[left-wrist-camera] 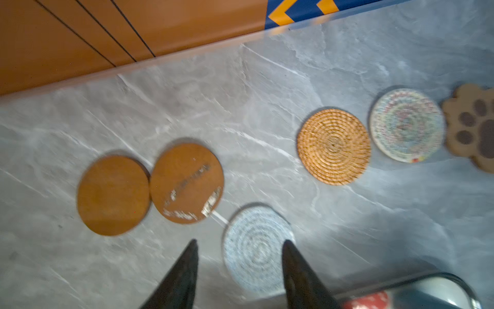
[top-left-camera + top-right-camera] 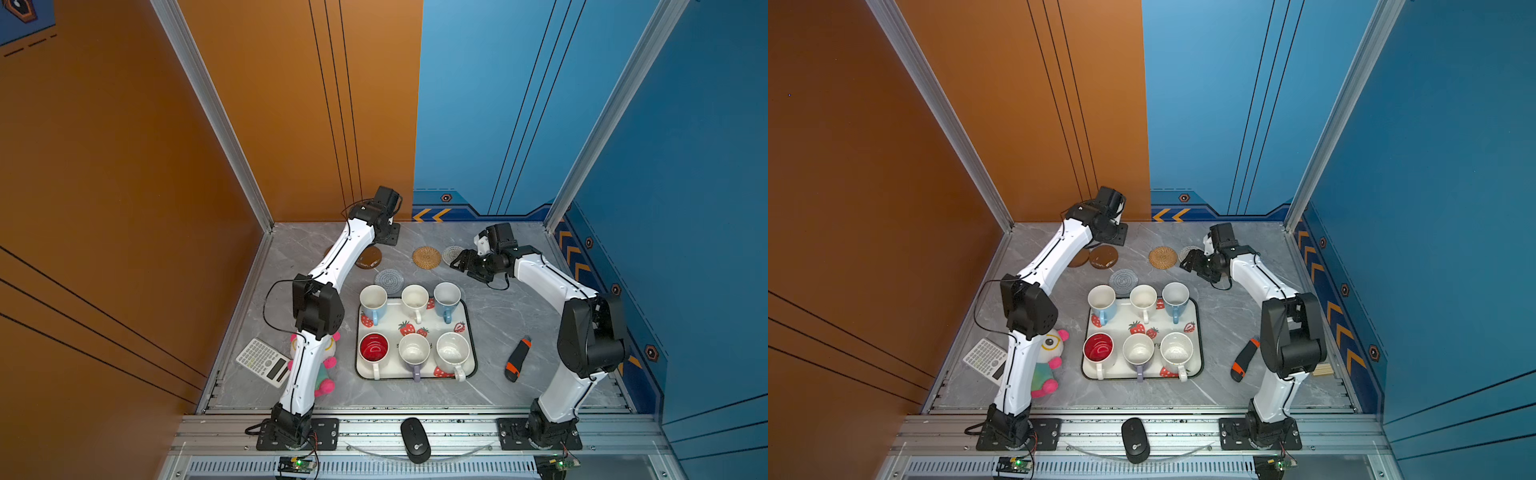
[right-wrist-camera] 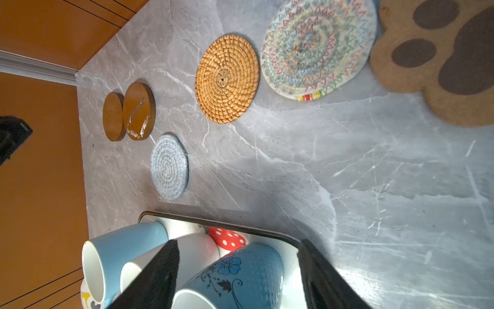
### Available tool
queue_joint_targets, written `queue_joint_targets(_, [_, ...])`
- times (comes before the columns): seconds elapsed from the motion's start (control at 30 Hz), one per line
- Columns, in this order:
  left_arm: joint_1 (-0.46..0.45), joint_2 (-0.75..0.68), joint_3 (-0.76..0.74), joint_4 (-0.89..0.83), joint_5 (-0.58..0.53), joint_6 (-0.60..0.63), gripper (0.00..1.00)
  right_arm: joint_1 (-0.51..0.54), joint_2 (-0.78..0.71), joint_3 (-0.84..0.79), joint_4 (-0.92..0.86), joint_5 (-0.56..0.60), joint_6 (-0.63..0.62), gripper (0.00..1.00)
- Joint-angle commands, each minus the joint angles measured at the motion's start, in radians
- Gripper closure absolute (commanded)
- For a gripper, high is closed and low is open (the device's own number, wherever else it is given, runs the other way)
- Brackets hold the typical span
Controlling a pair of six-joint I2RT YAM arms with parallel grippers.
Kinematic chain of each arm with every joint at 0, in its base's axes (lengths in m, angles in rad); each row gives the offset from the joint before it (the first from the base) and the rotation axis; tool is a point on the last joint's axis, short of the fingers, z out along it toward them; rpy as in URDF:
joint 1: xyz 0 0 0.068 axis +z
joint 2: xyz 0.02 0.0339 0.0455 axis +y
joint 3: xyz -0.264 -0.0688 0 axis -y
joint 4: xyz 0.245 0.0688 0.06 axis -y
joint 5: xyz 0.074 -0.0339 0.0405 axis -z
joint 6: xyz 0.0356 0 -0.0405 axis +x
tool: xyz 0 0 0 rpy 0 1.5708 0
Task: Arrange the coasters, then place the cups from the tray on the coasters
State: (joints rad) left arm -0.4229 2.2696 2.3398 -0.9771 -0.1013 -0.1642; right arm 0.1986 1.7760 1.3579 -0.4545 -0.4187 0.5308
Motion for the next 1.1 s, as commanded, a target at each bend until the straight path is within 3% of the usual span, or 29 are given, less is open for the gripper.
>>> queue_joint_targets(0.0, [-0.005, -0.015, -0.112, -0.026, 0.129, 0.0, 0.69, 0.008, -0.033, -0.021, 0.026, -0.009, 0.018, 0.33])
queue_joint_targets(0.13, [-0.014, -0.012, -0.183, -0.026, 0.164, -0.024, 0.93, 0.007, -0.032, -0.024, 0.035, -0.015, 0.021, 0.38])
queue_joint_targets(0.2, [-0.018, 0.002, -0.201, -0.028, 0.183, -0.033, 1.0, 0.006, -0.034, -0.027, 0.036, -0.015, 0.02, 0.42])
queue_joint_targets(0.47, [-0.02, 0.058, -0.231, -0.027, 0.211, -0.059, 1.0, -0.014, -0.057, -0.046, 0.036, -0.015, 0.017, 0.55])
queue_joint_targets(1.07, [-0.021, 0.186, -0.206, -0.032, 0.233, -0.091, 1.0, -0.034, -0.066, -0.084, 0.062, -0.023, 0.028, 0.58])
